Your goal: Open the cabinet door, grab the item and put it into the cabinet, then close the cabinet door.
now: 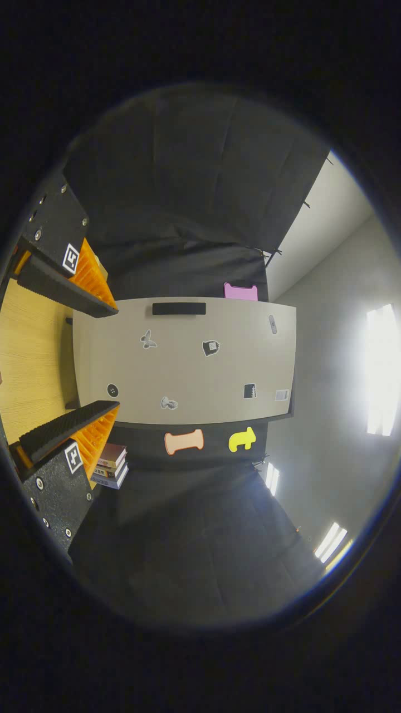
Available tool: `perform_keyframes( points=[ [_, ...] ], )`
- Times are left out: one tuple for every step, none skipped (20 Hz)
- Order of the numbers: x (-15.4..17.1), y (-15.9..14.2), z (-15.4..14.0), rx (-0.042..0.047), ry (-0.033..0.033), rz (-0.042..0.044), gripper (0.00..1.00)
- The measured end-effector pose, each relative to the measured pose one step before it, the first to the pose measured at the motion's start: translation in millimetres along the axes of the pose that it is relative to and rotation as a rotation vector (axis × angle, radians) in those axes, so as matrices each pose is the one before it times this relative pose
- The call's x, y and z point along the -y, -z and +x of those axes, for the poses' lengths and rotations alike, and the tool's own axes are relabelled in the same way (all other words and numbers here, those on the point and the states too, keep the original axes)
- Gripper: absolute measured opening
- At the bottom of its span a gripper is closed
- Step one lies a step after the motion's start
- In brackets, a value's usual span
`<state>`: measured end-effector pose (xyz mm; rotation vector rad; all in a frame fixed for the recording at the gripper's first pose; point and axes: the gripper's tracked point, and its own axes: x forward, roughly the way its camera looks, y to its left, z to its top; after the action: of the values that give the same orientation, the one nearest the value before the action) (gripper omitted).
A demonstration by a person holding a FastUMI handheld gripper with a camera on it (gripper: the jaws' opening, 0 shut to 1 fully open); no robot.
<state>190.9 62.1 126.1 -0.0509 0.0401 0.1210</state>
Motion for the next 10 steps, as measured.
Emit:
perform_keyframes(
  points=[
    [-5.14,7.08,-2.01,-0.01222,-0.00729,0.01353,0.93],
    [-2.7,6.57,-1.0,-0.018,-0.00797,0.00577,0.93],
    [-0.66,5.57,1.51,-0.01469,-0.00586,0.00309,0.93],
    [-1.08,3.91,0.0,-0.01292,-0.00424,-0.00118,0.93],
    [-0.18,2.57,0.81,-0.00757,-0.00075,-0.00184,0.93],
    [-0.07,-0.3,-0.04,0.0022,0.00002,-0.00143,0.93],
    [-0.19,-0.44,0.1,0.00296,-0.00029,-0.00196,0.93],
    [-0.11,-1.29,-0.17,0.00534,0.00043,-0.00012,0.93],
    [-1.22,-0.57,1.02,0.00317,-0.00248,0.00146,0.93],
    [-1.48,-0.45,-0.15,0.00193,-0.0036,0.00216,0.93]
  ],
)
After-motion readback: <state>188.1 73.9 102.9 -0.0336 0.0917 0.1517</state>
